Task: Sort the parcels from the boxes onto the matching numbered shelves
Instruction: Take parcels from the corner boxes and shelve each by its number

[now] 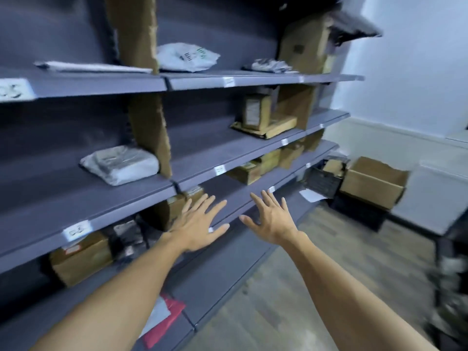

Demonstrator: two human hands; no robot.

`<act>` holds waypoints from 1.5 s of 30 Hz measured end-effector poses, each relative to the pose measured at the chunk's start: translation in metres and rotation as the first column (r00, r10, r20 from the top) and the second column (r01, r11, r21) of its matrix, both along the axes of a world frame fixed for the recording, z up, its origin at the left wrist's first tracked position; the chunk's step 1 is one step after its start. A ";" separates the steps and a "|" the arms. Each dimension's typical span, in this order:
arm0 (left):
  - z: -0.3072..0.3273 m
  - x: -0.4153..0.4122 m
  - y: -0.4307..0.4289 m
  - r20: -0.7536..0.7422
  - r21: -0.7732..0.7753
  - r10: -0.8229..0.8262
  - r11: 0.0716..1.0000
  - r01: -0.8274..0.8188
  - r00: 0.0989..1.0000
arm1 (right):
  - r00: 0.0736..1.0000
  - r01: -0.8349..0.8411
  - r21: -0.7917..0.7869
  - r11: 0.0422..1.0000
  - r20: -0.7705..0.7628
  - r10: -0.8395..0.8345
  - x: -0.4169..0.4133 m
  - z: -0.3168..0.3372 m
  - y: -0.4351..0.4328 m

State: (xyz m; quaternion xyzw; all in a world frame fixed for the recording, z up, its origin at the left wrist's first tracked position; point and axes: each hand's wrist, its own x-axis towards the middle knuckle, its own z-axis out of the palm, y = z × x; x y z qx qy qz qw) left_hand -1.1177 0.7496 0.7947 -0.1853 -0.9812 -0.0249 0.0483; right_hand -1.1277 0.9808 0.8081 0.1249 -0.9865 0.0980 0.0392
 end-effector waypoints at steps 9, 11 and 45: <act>0.044 -0.049 0.140 -0.036 -0.003 -0.217 0.976 0.217 0.976 | 0.961 0.273 -0.042 0.961 -0.036 -0.274 0.007 0.039 0.154; 0.051 -0.058 0.170 -0.039 -0.002 -0.258 0.966 0.259 0.965 | 0.946 0.315 -0.046 0.948 -0.060 -0.317 0.006 0.044 0.184; 0.061 -0.344 0.452 -0.050 0.044 -0.517 0.853 0.519 0.854 | 0.810 0.586 0.005 0.810 -0.005 -0.586 -0.205 0.056 0.422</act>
